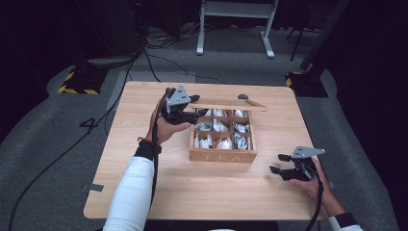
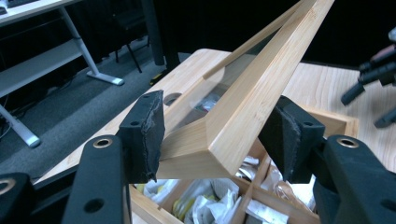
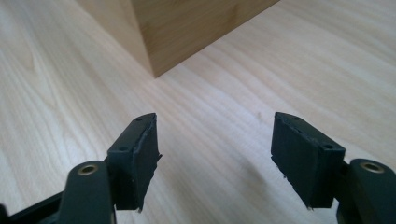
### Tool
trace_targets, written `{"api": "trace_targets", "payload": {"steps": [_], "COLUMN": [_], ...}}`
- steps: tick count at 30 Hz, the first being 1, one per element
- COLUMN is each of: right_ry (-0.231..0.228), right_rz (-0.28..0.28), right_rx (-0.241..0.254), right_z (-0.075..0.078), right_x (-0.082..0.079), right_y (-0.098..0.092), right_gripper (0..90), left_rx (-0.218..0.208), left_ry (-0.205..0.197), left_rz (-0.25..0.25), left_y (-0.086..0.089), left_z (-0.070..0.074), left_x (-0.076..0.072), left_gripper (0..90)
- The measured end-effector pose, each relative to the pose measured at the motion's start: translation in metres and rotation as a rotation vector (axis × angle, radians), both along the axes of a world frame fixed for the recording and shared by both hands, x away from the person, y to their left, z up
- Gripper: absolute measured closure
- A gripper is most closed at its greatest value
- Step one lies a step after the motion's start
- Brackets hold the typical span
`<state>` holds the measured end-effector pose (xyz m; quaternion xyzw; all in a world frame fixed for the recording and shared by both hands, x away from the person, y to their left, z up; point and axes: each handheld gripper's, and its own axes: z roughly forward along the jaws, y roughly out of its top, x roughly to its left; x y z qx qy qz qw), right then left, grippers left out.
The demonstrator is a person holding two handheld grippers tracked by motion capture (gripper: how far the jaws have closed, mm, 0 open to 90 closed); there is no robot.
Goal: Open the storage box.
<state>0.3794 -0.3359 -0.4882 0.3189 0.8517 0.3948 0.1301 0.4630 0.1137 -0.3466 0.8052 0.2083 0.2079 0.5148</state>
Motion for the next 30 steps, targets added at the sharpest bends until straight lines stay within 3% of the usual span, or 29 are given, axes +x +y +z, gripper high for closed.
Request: {"api": "trace_targets", "payload": {"steps": [10, 15, 30], "right_ry": [0.003, -0.016, -0.015], "right_rz": [0.035, 0.04, 0.045], "right_rx": [-0.041, -0.028, -0.037], "right_z": [-0.012, -0.015, -0.016], "right_x": [-0.007, -0.01, -0.007], "right_y": [0.001, 0.0, 0.002], "right_gripper": [30.3, 27.9, 21.9], "left_rx": [-0.035, -0.052, -0.112], "left_ry": [0.008, 0.009, 0.02], "left_rz": [0.021, 0.031, 0.06], "left_y": [0.0, 0.0, 0.0], "left_z": [0.013, 0.019, 0.032], "left_x": [0.016, 0.024, 0.051], "left_gripper": [42.6, 42.8, 43.3]}}
